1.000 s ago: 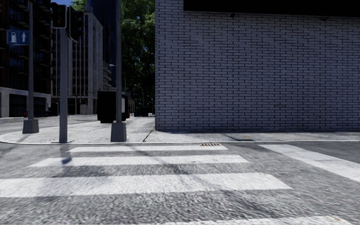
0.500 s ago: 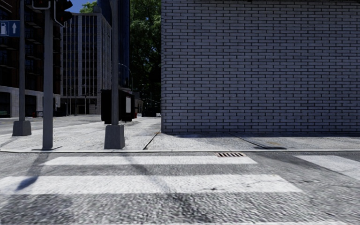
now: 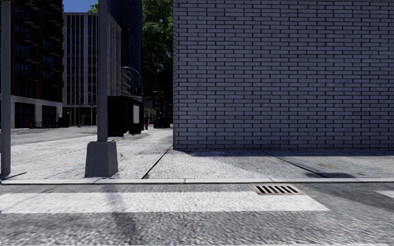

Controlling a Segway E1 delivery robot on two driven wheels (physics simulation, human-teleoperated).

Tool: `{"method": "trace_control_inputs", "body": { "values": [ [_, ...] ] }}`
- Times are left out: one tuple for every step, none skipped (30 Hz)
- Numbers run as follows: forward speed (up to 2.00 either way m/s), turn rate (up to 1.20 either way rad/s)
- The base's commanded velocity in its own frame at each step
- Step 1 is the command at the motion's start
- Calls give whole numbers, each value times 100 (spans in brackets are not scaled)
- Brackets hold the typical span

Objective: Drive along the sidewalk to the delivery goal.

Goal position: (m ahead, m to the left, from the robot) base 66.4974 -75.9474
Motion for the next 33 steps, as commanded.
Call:
{"method": "trace_control_inputs", "body": {
  "values": [
    [200,0],
    [200,0],
    [200,0],
    [200,0],
    [200,0],
    [200,0],
    [200,0],
    [200,0],
    [200,0],
    [200,0],
    [200,0],
    [200,0],
    [200,0],
    [200,0],
    [185,0],
    [96,0],
    [80,0],
    [75,0],
    [75,0],
    [74,0],
    [77,0],
    [97,0],
    [126,0],
    [134,0],
    [137,0],
    [137,0],
    [137,0],
    [137,0],
    [137,0],
    [137,0],
    [137,0],
    [137,0],
    [137,0]
  ]
}}
